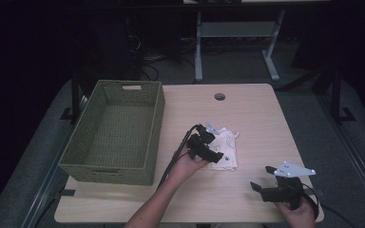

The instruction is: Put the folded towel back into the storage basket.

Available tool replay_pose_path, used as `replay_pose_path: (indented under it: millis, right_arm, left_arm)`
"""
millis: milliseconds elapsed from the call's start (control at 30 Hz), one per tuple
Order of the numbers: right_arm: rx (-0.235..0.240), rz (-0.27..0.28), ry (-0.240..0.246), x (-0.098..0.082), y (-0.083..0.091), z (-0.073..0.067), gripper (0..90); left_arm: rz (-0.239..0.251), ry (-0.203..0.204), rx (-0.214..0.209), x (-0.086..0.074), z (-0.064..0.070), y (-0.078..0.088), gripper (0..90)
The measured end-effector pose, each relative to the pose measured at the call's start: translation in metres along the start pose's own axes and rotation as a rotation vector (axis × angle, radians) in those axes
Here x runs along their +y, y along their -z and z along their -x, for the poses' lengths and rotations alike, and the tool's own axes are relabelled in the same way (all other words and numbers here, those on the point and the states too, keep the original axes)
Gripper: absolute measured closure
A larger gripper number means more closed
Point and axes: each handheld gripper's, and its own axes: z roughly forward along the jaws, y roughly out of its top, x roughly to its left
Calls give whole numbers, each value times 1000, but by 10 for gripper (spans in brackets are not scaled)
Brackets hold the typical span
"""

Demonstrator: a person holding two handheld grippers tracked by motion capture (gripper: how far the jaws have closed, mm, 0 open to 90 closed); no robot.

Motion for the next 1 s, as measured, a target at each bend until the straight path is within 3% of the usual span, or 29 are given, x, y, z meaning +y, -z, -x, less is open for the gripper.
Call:
replay_pose_path:
  millis: [200, 400, 500, 667, 767, 867, 1000]
  right_arm:
    - [-4, -3, -3, 1, -1, -1, 149]
    - [-1, -1, 5, 1, 0, -2, 149]
    - [2, 4, 5, 2, 1, -3, 149]
    - [1, 2, 9, 2, 0, -3, 149]
    - [-1, 2, 12, 2, 0, -3, 149]
    - [-7, 1, 13, 1, 1, -3, 151]
    - [-9, 0, 13, 2, 0, -3, 151]
  left_arm:
    - [-31, 28, 17, 8, -5, -13, 283]
    - [-63, 64, -4, 11, -14, -25, 302]
    - [-96, 52, 21, 12, -15, -32, 324]
    - [-114, 52, 20, 10, -15, -40, 364]
    - [-154, 50, 55, 10, -15, -45, 401]
    - [-161, 25, 81, 11, -11, -47, 423]
    - [-158, 17, 82, 10, -12, -47, 456]
